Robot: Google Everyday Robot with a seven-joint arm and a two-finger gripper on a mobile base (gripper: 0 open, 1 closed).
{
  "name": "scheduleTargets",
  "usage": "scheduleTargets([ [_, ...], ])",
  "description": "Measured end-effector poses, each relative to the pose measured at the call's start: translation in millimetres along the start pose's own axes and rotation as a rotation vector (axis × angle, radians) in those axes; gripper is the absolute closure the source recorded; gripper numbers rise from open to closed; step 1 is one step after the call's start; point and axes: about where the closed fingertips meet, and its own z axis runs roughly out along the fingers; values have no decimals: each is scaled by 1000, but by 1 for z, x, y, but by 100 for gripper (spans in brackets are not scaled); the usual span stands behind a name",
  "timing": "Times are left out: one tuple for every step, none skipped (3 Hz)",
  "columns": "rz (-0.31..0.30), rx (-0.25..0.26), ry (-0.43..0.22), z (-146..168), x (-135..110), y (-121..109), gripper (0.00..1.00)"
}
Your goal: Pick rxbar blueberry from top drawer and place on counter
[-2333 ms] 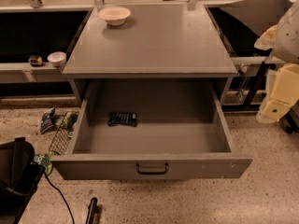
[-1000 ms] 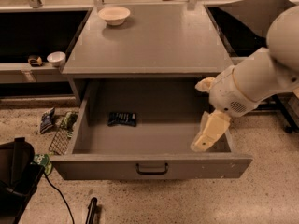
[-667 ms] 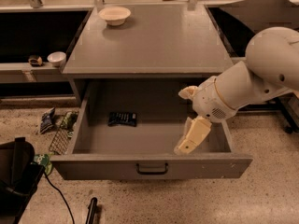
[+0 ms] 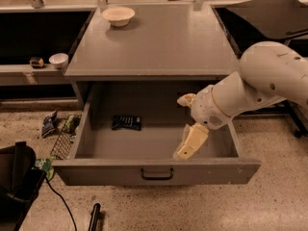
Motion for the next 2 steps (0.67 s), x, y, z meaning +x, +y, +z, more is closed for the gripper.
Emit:
scheduleTargets([
  [-9, -5, -34, 43, 9, -14, 0],
  [18, 31, -79, 76, 16, -39, 0],
])
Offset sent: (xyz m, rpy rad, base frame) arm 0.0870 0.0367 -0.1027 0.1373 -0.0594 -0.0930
